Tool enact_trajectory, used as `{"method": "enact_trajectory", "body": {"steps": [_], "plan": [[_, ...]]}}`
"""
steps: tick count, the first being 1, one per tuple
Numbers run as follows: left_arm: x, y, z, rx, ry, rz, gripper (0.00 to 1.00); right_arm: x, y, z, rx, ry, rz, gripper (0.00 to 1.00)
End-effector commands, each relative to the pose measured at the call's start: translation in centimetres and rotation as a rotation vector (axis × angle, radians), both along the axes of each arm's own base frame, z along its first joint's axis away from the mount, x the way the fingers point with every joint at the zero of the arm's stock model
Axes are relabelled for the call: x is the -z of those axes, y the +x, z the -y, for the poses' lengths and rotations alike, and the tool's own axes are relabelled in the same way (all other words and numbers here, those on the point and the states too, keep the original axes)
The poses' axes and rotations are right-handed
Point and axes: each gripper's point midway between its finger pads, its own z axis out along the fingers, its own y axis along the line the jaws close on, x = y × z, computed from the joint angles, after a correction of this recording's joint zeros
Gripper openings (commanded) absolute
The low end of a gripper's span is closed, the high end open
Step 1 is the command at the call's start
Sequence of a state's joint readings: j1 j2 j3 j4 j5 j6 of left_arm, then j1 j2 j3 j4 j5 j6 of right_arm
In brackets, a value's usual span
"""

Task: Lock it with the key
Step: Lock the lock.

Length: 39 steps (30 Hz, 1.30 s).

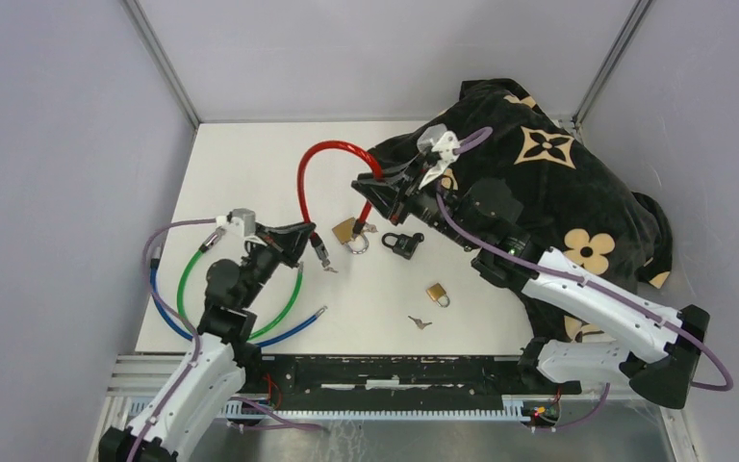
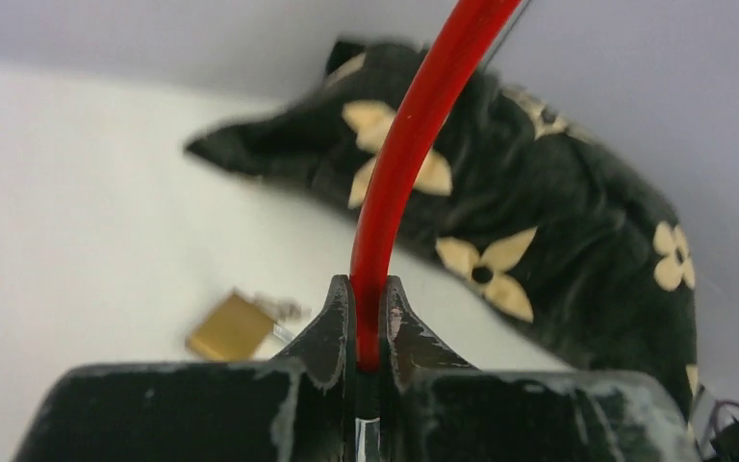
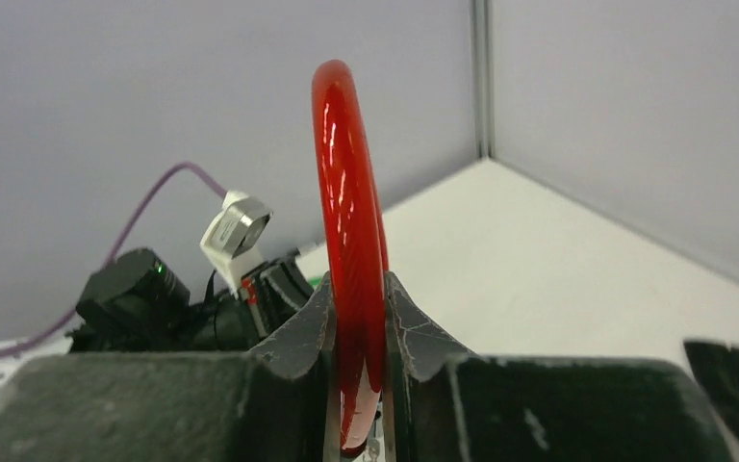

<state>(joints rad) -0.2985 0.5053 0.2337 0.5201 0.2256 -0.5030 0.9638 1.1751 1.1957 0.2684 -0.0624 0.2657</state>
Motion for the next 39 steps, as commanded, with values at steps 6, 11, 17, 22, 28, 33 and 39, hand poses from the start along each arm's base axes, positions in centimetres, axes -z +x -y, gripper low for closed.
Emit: {"method": "enact_trajectory", "body": {"steps": [6,11,17,22,28,33,39], "plan": [[8.8,1.5,2.9,0.126,0.161,-0.269,0.05,-0.3,-0.7,2.3,0.037,0.111,-0.026,0.00],[8.9,0.9,4.2,0.189,0.100,-0.320,0.18,-1.6,-2.1,2.3,-0.026,0.125,0.033,0.00],[8.8,1.1,3.3,0.126,0.084,-0.286,0.23,-2.5,-3.5,1.1,-0.131,0.153,0.053,0.00],[8.2,1.2,2.9,0.097,0.065,-0.250,0.22,-2.5,-3.7,-0.1,-0.178,0.155,0.036,0.00],[7.8,2.0,1.7,0.017,0.061,-0.232,0.28,-3.0,-4.1,-0.5,-0.209,0.160,0.039,0.00],[7.9,1.9,1.7,0.019,0.069,-0.231,0.04,-3.5,-4.4,-0.1,-0.210,0.166,0.054,0.00],[4.7,2.1,1.9,0.018,-0.088,-0.260,0.02,-4.2,-4.0,0.2,-0.175,0.168,0.111,0.00]]}}
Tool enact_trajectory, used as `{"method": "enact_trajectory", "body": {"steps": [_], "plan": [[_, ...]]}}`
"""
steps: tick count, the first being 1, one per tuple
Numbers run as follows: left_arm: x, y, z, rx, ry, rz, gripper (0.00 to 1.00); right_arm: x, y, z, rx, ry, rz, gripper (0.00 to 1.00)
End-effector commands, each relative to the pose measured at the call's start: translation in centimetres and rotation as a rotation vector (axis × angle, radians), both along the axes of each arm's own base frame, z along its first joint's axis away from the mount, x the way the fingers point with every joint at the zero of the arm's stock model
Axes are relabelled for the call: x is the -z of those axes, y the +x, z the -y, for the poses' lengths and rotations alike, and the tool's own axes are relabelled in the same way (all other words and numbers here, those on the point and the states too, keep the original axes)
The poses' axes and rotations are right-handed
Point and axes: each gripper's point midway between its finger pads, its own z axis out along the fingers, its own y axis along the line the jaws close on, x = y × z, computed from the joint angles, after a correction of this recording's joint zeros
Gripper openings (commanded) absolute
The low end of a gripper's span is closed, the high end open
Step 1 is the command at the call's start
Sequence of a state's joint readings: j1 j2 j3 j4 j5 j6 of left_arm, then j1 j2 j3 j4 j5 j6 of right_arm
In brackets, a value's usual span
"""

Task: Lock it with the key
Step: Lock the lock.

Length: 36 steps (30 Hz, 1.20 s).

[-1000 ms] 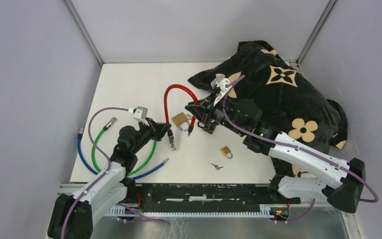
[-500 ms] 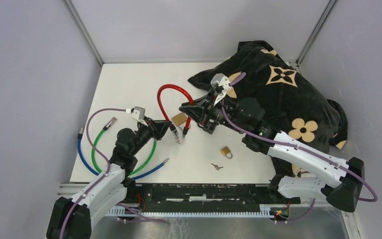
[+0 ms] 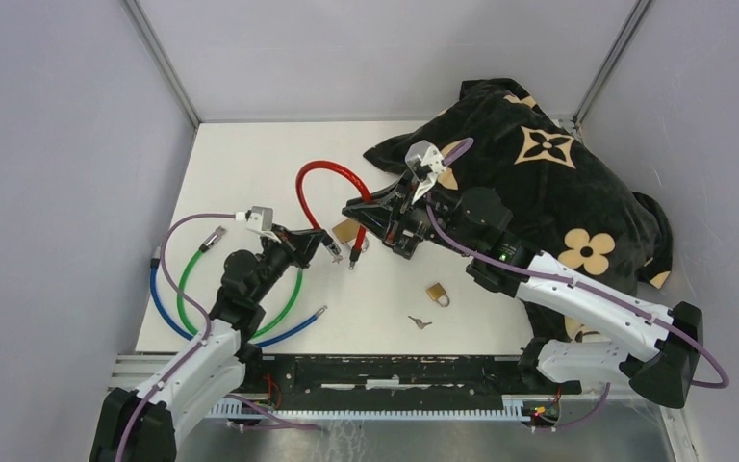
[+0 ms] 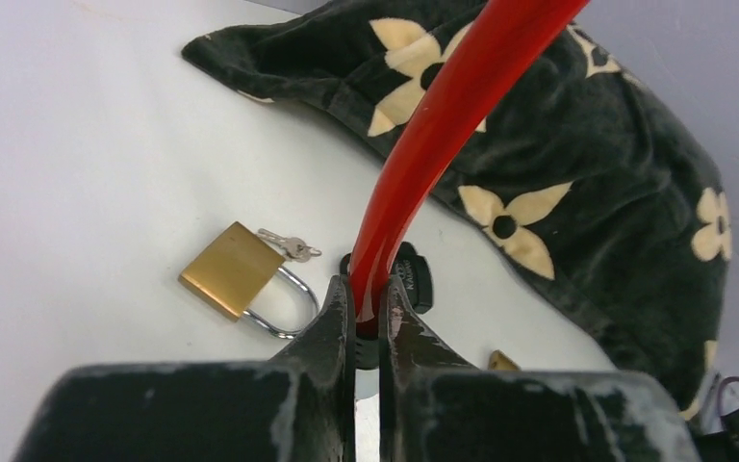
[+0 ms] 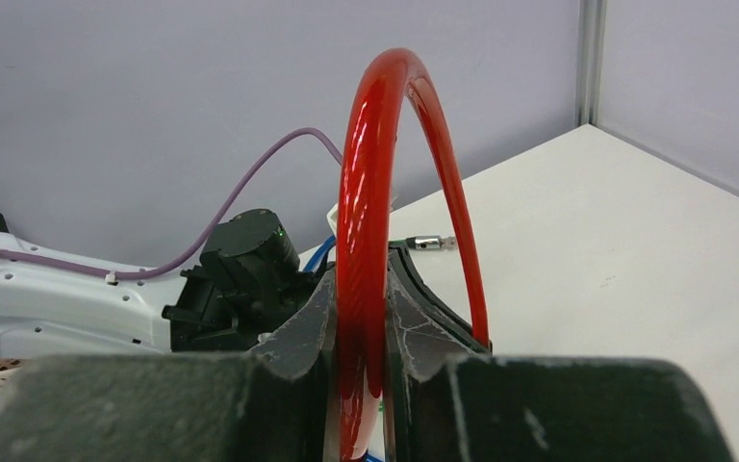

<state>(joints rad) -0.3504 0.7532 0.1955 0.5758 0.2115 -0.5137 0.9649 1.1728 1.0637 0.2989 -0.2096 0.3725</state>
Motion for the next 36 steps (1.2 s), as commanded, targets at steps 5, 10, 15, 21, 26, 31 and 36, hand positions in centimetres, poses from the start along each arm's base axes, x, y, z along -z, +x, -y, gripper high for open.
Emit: {"method": "enact_trajectory", "body": {"steps": [5,10,15,21,26,31,36], "plan": [[-9.2,0.0,-0.7,-0.056,-0.523,-0.125,0.02,-12.9,-1.5,0.8,0.033,0.290,0.511,0.00],[-11.4,0.3,-4.7,-0.191,-0.728,-0.134,0.02,-13.4,-1.2,-2.8,-0.020,0.305,0.755,0.00],[-9.1,1.0,-7.7,-0.327,-0.938,-0.246,0.02,-12.7,1.1,-7.2,-0.045,0.257,0.811,0.00],[-5.5,1.4,-8.3,-0.396,-0.996,-0.357,0.02,-10.2,4.1,-10.0,-0.062,0.165,0.792,0.00],[-4.7,1.7,-8.6,-0.418,-0.990,-0.368,0.02,-8.0,5.6,-11.3,-0.116,0.130,0.714,0.00],[-3.9,1.9,-9.5,-0.463,-0.973,-0.362,0.02,-6.8,5.9,-12.2,-0.159,0.082,0.634,0.00],[-3.5,2.0,-9.9,-0.483,-0.957,-0.353,0.02,-6.3,5.4,-12.4,-0.204,0.061,0.592,0.00]]}}
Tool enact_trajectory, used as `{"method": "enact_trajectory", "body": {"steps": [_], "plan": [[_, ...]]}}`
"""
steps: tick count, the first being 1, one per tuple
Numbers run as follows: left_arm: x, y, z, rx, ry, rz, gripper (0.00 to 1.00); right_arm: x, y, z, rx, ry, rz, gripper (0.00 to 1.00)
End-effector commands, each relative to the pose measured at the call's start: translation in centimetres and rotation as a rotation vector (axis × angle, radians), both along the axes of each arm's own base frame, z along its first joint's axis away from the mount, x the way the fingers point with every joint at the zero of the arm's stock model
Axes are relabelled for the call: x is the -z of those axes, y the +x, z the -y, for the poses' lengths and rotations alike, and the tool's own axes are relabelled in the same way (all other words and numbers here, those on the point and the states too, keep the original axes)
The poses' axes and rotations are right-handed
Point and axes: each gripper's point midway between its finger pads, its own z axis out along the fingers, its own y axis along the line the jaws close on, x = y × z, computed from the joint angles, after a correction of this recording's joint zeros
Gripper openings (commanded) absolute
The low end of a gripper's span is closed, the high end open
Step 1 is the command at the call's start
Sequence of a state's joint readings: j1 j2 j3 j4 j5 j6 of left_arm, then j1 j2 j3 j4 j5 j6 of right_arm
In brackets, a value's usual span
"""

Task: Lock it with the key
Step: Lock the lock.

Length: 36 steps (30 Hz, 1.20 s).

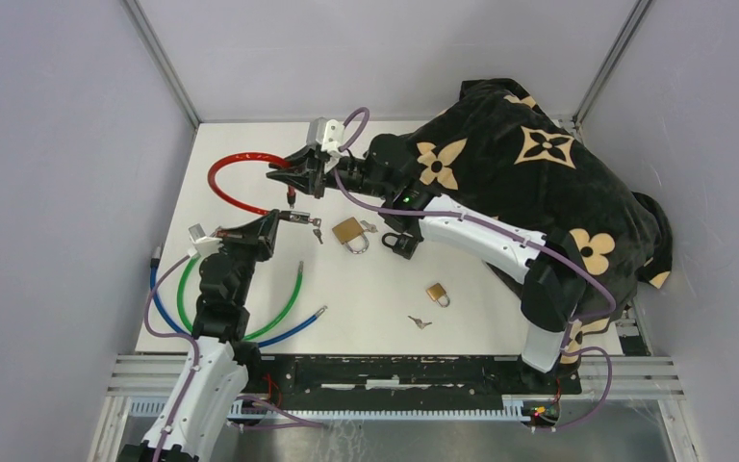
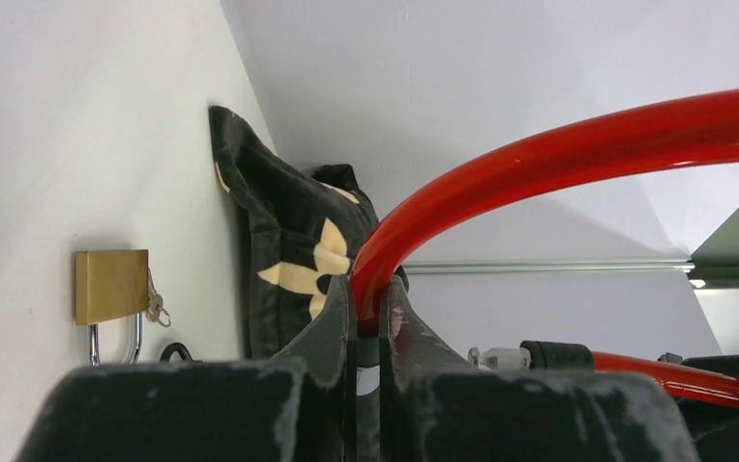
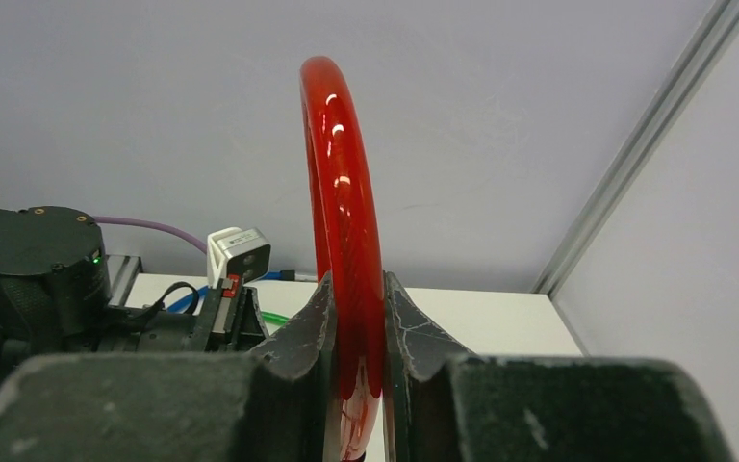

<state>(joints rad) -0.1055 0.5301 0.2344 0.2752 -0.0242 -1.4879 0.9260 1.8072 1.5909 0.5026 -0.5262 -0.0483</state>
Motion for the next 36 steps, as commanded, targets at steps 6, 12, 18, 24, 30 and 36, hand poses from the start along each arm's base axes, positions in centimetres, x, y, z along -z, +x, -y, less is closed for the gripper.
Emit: {"method": "enact_trajectory", "body": {"steps": [6,12,18,24,30,36], "plan": [[0.5,0.2,-0.6,-0.027,-0.030,-0.016,0.02,-3.4,-1.7,0.2,-0.074,0.100,0.001,0.00],[0.2,0.2,-0.6,-0.027,-0.033,-0.005,0.02,-2.2,-0.9,-0.3,-0.047,0.073,0.005,0.00],[0.1,0.3,-0.5,-0.022,-0.037,-0.004,0.02,-0.1,-0.1,-0.7,-0.020,0.026,-0.006,0.00],[0.1,0.3,-0.5,-0.024,-0.039,-0.005,0.02,0.8,0.3,-0.7,0.003,-0.005,-0.005,0.00],[-0.1,0.3,-0.5,-0.021,-0.042,0.002,0.02,1.7,0.5,-0.8,0.010,-0.014,-0.011,0.00],[-0.2,0.3,-0.5,-0.020,-0.048,0.002,0.02,2.4,0.8,-1.1,0.009,-0.019,-0.026,0.00]]}}
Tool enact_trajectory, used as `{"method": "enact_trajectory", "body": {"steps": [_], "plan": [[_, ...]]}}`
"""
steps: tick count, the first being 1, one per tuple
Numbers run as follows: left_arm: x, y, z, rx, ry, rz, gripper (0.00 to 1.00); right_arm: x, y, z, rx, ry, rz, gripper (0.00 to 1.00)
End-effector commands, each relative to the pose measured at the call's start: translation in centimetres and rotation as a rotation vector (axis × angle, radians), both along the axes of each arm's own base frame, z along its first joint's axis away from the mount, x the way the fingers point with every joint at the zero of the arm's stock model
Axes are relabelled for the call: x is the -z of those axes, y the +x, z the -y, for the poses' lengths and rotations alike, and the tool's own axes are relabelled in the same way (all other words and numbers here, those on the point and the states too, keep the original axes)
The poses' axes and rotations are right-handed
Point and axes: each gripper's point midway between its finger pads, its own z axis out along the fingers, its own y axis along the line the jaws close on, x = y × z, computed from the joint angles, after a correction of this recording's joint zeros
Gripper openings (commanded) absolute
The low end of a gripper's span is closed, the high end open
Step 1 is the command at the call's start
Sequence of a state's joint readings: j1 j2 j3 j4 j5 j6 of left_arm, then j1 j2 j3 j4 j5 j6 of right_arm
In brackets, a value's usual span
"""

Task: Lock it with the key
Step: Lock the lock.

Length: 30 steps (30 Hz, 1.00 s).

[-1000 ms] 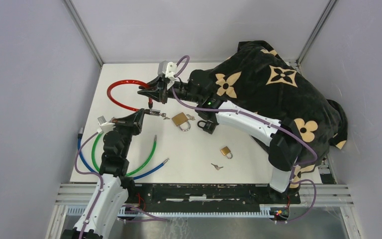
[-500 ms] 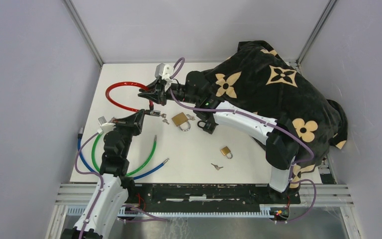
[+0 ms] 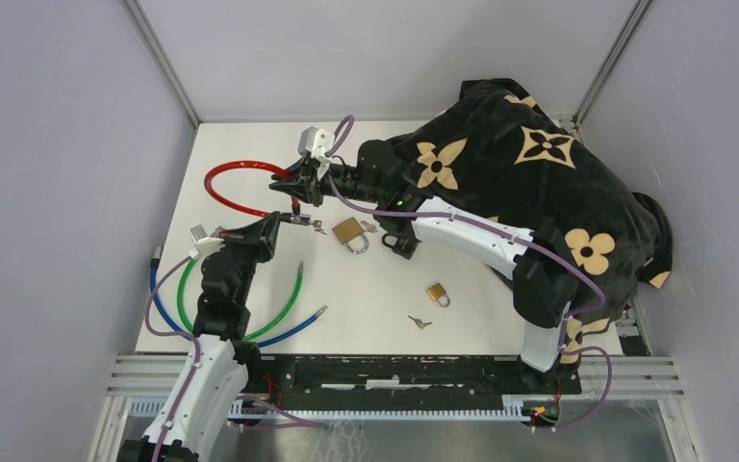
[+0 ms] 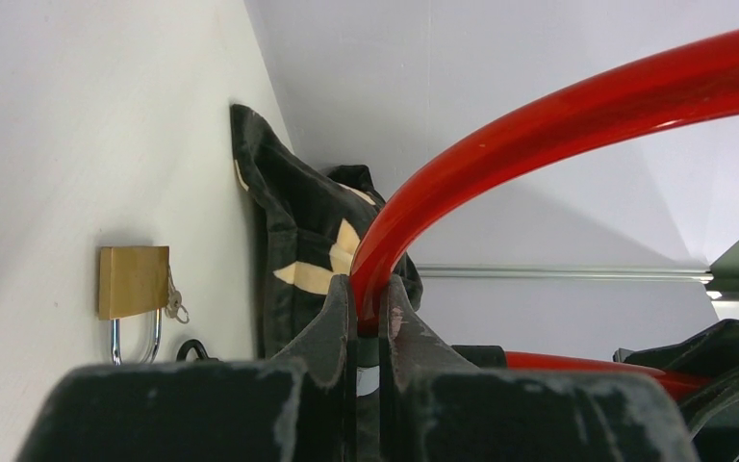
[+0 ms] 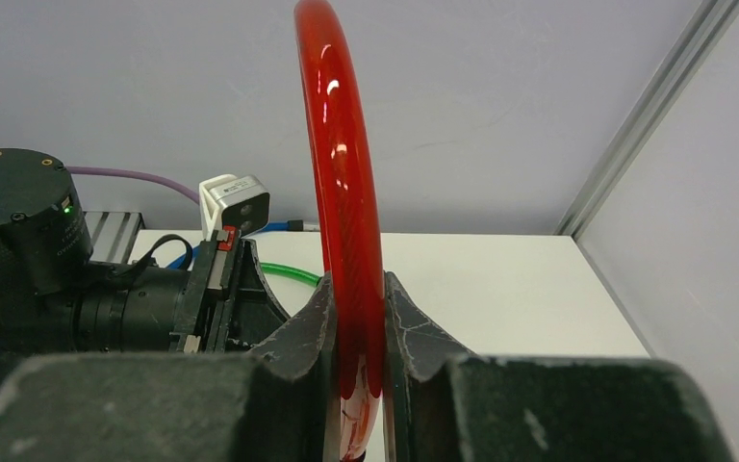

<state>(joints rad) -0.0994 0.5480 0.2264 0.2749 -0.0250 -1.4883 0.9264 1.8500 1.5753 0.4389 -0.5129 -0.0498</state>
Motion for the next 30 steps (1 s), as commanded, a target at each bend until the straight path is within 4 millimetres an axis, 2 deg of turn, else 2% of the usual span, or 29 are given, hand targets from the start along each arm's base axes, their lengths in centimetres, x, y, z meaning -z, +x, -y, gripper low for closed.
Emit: {"method": "enact_trajectory", "body": {"steps": [1,8,12,18,25,27,30], "plan": [[-1.1,0.1,-0.2,-0.013,-0.051,0.029,0.02,-2.0,-0.2,-0.2,-0.005,0.077,0.048,0.00],[-1.2,0.1,-0.2,-0.007,-0.074,0.028,0.02,-0.5,-0.1,-0.3,-0.003,0.058,0.061,0.00],[-1.8,0.1,-0.2,-0.004,-0.089,0.050,0.02,0.5,-0.8,0.2,-0.026,0.060,0.118,0.00],[-4.2,-0.2,0.3,0.030,-0.071,0.146,0.02,1.7,-1.8,0.5,-0.052,0.017,0.205,0.00],[-8.1,-1.2,1.3,0.091,-0.023,0.302,0.02,3.8,0.0,0.5,0.019,-0.090,0.261,0.00],[-8.9,-1.4,1.4,0.100,-0.019,0.332,0.02,4.2,-0.3,-0.1,-0.017,-0.093,0.247,0.00],[-10.1,-1.7,1.5,0.107,-0.030,0.368,0.02,4.1,-1.8,-0.5,-0.105,-0.060,0.222,0.00]]}}
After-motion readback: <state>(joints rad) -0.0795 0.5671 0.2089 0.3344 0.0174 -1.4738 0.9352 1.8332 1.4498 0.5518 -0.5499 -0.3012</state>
